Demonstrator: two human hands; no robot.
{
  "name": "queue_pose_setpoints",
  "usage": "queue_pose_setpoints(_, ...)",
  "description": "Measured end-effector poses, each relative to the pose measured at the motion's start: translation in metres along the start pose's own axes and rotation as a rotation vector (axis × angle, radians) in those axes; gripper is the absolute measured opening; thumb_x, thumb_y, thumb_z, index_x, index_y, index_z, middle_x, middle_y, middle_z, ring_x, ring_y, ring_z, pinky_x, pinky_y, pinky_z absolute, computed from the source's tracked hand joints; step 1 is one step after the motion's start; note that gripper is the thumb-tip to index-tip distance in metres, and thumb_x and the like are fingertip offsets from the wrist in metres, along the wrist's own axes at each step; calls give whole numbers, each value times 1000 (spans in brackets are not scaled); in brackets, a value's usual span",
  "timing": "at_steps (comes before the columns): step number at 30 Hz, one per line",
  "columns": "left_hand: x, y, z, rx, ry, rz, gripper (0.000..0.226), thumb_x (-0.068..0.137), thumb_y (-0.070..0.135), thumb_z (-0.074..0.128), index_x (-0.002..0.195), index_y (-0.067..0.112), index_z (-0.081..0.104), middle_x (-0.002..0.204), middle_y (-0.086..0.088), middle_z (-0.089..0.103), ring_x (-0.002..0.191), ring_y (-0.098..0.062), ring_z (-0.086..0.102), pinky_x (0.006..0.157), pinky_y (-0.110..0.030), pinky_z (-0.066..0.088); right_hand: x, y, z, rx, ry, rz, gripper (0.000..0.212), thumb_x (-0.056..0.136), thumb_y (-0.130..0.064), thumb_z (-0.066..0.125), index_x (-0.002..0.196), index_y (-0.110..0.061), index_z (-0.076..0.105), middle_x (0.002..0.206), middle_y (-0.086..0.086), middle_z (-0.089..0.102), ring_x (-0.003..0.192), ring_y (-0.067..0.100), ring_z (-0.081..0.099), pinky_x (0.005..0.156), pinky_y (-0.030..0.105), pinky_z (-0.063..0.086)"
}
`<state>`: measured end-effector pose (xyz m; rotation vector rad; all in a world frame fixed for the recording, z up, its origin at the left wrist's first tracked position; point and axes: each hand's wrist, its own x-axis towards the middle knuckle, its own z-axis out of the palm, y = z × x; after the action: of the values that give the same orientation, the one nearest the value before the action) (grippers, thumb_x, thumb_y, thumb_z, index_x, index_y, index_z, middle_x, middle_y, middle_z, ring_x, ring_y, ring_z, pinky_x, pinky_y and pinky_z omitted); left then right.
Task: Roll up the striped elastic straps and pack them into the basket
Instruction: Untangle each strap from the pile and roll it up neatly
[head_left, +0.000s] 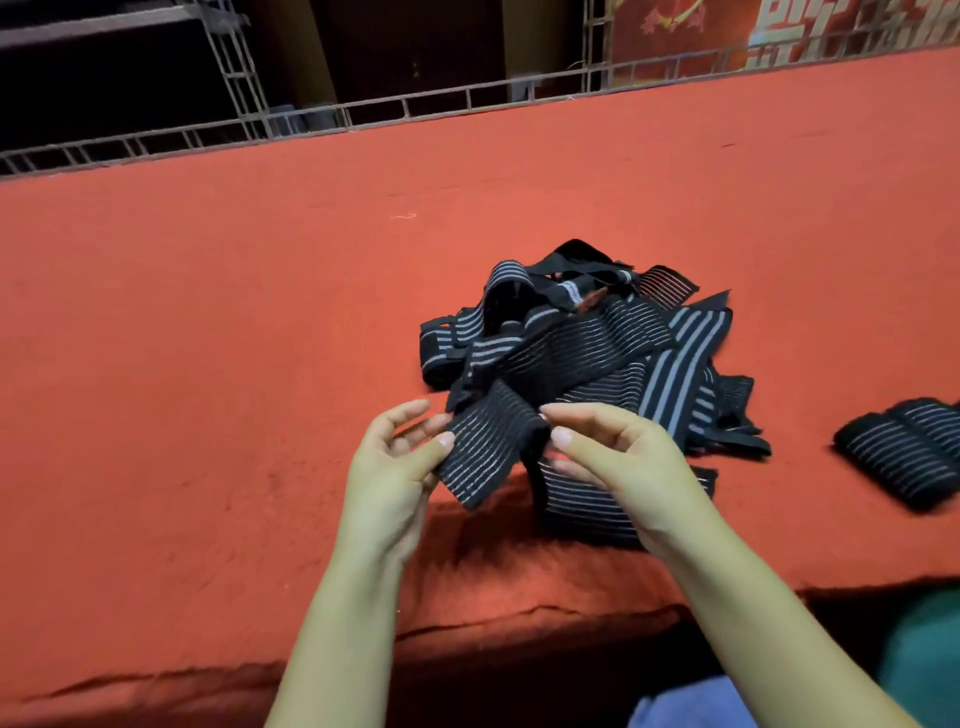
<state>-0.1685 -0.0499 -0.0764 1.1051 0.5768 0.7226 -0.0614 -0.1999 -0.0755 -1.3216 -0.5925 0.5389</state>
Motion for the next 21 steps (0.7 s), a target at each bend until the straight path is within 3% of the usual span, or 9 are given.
queue_pose_setpoints(4,-3,5,-14,111,-10,72,32,87,-17,53,97,13,59,89,-6,69,78,-13,65,61,-16,53,10,-4,-5,-20,79,-52,22,92,-4,57,96,-23,68,94,-5,73,92,7,68,81,23,56)
queue_pose_setpoints(8,-7,13,-19,124,-34,129,28,87,-17,54,91,10,62,86,-3,68,70,-8,64,59,-16,51,11,4,9,-228,-61,-146,27,87,-11,68,103,-33,65,107,-7,70,102,1,64,92,23,49)
queue_pose_setpoints(11,-9,17,-22,95,-45,122,27,87,-16,53,89,9,62,84,-1,68,68,-5,64,56,-17,51,5,19,25,-362,-135,-182,36,83,-19,73,111,-38,61,118,-15,63,110,-6,57,97,12,40)
queue_pose_setpoints(14,-12,14,-23,98,-66,69,28,86,-18,52,90,7,63,79,0,70,68,-6,66,60,-18,54,3,32,39,-453,-66,-256,29,85,-11,69,97,-36,66,105,-18,67,102,-5,59,91,14,41)
queue_pose_setpoints(17,-13,7,-25,154,-48,42,26,86,-17,55,90,7,64,77,1,71,69,-7,65,65,-20,54,-4,45,49,-462,-5,-239,37,82,-3,66,81,-39,64,90,-20,69,95,-4,62,87,17,44)
queue_pose_setpoints(21,-13,-1,-24,198,-104,-72,14,89,-4,59,94,9,63,76,0,69,66,-7,66,63,-21,55,-18,46,46,-314,82,-195,36,84,1,64,83,-34,67,91,-21,70,89,-1,65,82,17,48)
